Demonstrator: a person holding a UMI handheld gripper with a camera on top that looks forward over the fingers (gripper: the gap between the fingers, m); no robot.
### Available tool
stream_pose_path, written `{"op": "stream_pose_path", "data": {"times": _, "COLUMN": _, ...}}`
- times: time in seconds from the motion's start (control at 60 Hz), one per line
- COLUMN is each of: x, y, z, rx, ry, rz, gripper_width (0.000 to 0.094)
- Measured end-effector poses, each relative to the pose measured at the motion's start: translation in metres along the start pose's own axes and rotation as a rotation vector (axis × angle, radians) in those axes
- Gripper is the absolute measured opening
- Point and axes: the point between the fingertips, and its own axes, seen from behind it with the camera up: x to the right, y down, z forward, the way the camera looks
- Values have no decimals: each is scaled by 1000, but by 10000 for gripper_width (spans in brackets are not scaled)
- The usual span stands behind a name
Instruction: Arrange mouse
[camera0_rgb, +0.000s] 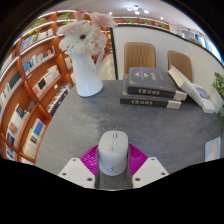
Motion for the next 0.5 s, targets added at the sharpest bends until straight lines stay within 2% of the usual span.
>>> {"op": "stream_pose_path", "data": {"times": 0.133, "x": 31, "y": -62, "z": -76, "rx": 136, "ry": -22, "rz": -79, "gripper_width": 373}}
{"op": "stream_pose_path", "data": {"times": 0.333, "x": 131, "y": -162, "z": -233, "rx": 416, "ry": 42, "rz": -169, "gripper_width": 372}}
{"op": "stream_pose_path", "data": {"times": 0.4, "x": 172, "y": -172, "z": -273, "rx": 468, "ry": 78, "rz": -199, "gripper_width": 371}}
{"op": "stream_pose_path", "data": {"times": 0.5, "x": 234, "y": -177, "z": -308, "rx": 501, "ry": 132, "rz": -232, "gripper_width": 369}}
